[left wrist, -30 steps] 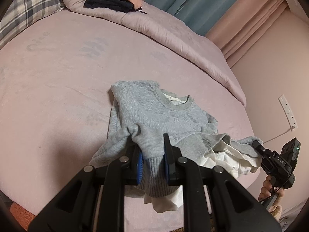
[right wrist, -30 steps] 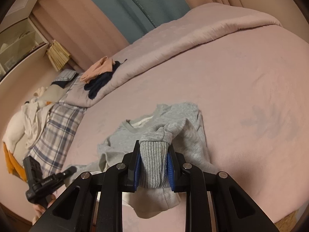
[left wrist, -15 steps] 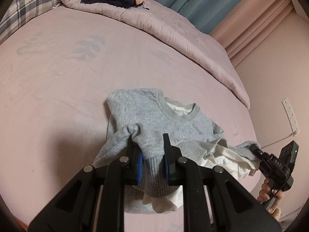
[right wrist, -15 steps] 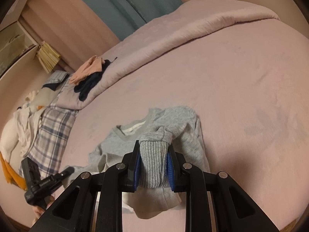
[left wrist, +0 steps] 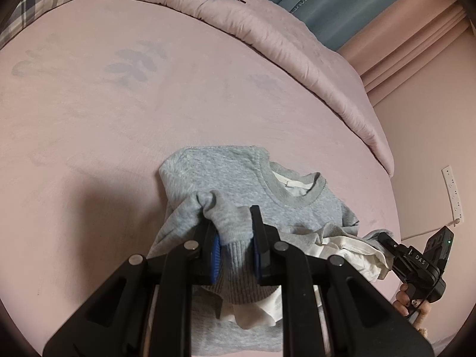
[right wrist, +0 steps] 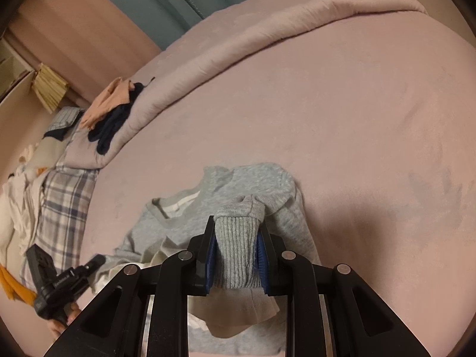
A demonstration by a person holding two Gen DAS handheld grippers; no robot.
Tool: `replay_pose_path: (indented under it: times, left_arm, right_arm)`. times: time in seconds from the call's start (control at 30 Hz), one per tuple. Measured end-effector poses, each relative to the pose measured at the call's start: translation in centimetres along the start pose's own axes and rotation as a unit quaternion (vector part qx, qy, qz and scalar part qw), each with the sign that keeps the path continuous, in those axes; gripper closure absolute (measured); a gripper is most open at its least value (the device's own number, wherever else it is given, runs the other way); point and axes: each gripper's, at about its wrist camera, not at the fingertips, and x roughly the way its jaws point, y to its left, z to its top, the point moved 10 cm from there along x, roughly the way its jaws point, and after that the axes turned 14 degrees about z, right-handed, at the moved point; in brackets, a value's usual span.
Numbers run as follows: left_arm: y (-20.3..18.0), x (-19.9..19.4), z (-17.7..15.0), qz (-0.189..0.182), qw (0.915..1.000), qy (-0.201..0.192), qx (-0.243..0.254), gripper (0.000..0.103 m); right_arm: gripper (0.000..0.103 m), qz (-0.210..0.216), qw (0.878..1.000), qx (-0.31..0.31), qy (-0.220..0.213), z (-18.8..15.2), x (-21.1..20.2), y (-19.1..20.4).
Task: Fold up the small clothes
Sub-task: 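Carry the held hem with both tools over the collar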
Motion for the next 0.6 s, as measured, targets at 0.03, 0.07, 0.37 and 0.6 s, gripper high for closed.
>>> replay_pose_path:
  times: [0.03, 0.07, 0.37, 0.6]
  left_arm:
    - [0.0, 0.2, 0.1, 0.002, 1.0, 0.002, 0.0, 0.087]
    - [0.0, 0.4, 0.1, 0.003, 1.0, 0.003, 0.0, 0.087]
    - [0.6, 2.7, 0.4, 0.017, 0.9996, 0.02, -0.01, 0.086]
    - [1.6, 4.4, 0.4, 0.025, 0.9986, 0.037, -0.027, 0.086]
  right_arm:
    - [0.079, -0.003, 1.0, 0.001, 0.002, 0.1, 0.1, -0.3]
    - [0.079, -0.005, 1.0, 0.002, 0.004, 0.2, 0.2, -0.4]
    - [0.079, -0.025, 0.999, 0.013, 0.022, 0.8, 1.7, -2.0]
    - [0.08, -0.038, 0.998, 0.025, 0.032, 0.8, 2.7, -3.2]
